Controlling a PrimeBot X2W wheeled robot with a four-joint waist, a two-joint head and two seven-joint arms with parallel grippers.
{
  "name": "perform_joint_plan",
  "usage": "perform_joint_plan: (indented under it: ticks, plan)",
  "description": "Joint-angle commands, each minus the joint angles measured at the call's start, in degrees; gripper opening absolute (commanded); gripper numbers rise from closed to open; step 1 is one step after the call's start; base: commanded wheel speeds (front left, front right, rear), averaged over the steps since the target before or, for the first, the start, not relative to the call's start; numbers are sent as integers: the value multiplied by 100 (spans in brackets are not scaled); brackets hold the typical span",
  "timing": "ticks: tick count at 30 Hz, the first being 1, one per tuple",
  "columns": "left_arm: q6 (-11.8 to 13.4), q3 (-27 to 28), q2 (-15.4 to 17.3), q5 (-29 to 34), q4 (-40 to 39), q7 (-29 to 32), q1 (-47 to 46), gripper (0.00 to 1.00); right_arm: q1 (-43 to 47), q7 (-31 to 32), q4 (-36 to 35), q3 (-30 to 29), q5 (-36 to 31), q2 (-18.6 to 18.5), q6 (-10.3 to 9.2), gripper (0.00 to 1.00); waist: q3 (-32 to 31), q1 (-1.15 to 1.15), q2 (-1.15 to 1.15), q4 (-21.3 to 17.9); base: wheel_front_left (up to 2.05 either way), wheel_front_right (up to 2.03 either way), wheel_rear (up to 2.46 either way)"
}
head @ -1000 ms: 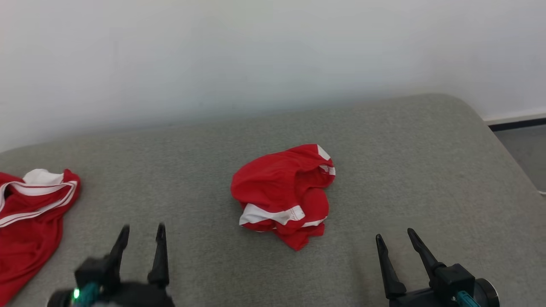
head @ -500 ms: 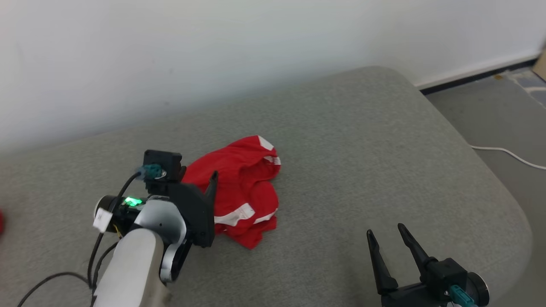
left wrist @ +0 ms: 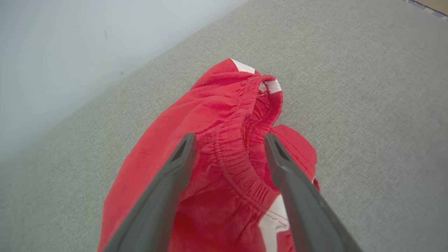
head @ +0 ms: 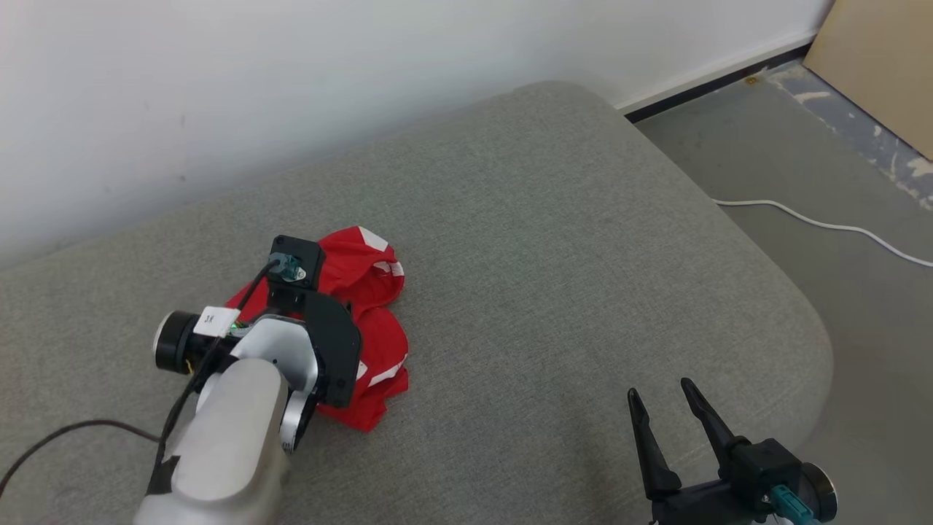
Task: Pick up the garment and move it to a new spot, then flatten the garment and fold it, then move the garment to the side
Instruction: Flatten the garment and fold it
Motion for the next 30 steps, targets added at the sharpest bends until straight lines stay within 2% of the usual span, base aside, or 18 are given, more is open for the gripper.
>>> perform_joint_plan:
  ticks: [1, 5, 6, 7, 11, 15, 23, 24, 27, 30]
  plan:
    - [39, -25, 36, 85, 84, 23, -125, 100, 30, -5, -23, 14, 12, -3, -14, 100, 33, -1, -1, -44, 0, 0, 0]
    - [173, -131, 128, 265, 349, 35, -254, 100, 20, -4, -33, 72, 37, -4, -14, 100, 20, -1, -1, -34, 0, 0, 0]
    - [219, -142, 132, 297, 417, 47, -275, 45, 13, -4, -31, 80, 35, -4, -14, 100, 13, -1, -1, -29, 0, 0, 0]
    - [238, -182, 152, 345, 497, 97, -290, 1, 8, -4, -27, 87, 34, -4, -14, 100, 7, -1, -1, -21, 0, 0, 0]
    - [205, -216, 192, 303, 733, 201, -263, 0, 12, -4, -22, 88, 19, -4, -14, 100, -21, -1, -1, 10, 0, 0, 0]
    - [160, -154, 128, 154, 745, -96, -273, 0, 45, -5, -15, 70, -15, -3, -14, 100, -46, -1, -1, 71, 0, 0, 0]
    - [-152, -140, -223, -394, 182, -1656, -797, 0, -9, -5, -12, 79, -10, -3, -14, 100, -73, -1, -1, 225, 0, 0, 0]
    - [-229, -210, -266, -514, -3, -2037, -986, 0, -14, -5, -5, 84, 0, -4, -14, 100, -78, -1, -1, 261, 0, 0, 0]
    - [-366, -335, -300, -1032, -366, -2633, -1218, 0, 4, -5, 17, 76, 8, -4, -14, 100, -95, -1, -1, 317, 0, 0, 0]
    - [-354, -607, -301, -1831, -789, -3189, -1387, 0, 36, -5, 35, 56, 7, -5, -14, 100, -114, -1, -1, 391, 0, 0, 0]
